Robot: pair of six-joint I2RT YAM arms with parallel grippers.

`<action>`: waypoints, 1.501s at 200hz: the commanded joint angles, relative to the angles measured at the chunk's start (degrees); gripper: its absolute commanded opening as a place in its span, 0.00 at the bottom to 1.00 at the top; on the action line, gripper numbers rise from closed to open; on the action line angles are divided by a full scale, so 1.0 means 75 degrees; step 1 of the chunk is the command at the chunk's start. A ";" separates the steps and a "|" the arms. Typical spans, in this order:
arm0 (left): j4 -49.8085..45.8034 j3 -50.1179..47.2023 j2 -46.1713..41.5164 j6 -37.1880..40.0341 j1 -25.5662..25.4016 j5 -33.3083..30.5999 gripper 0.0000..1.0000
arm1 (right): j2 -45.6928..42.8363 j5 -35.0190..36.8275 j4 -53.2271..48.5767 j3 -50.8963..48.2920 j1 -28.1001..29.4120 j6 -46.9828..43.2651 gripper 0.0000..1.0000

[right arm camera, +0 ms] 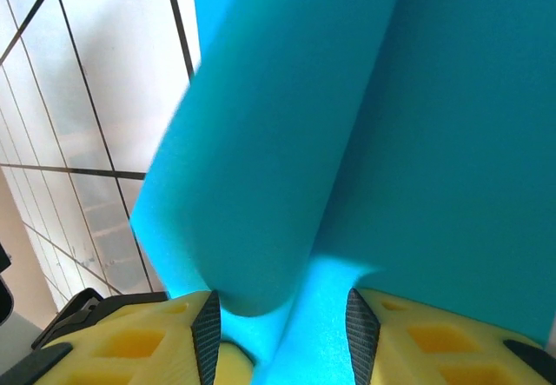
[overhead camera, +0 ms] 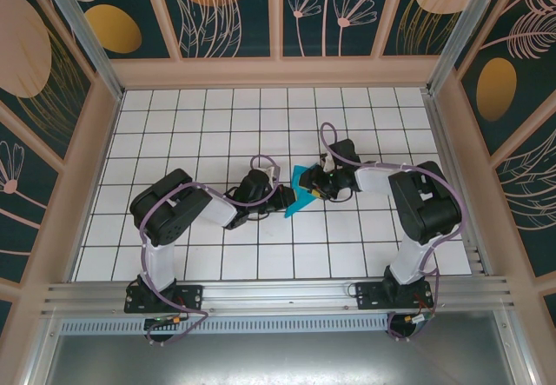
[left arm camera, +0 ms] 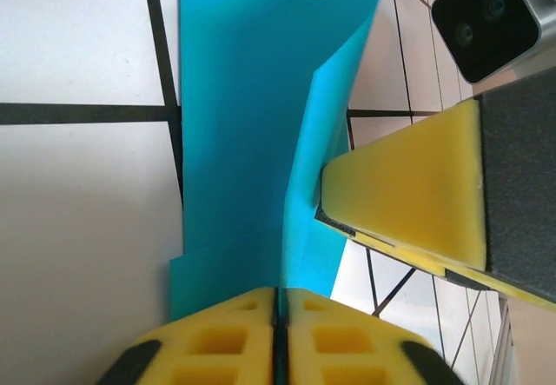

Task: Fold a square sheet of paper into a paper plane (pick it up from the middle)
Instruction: Fourth fold the wing at the center of the table.

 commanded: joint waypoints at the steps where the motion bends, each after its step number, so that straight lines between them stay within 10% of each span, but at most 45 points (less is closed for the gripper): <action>1: -0.0075 -0.0218 -0.0387 -0.0018 0.0014 -0.0184 0.22 | 0.0684 0.1116 -0.0714 -0.0099 0.0097 -0.0008 0.46; 48: -0.1277 -0.0391 -0.1408 -0.0057 0.0024 -0.0936 0.37 | 0.1013 0.1447 -0.0974 0.0008 0.0173 -0.0036 0.47; 300: -0.1189 0.0932 0.0068 0.1086 0.0018 0.0244 0.23 | 0.1183 0.1630 -0.1328 0.0147 0.0342 -0.0200 0.48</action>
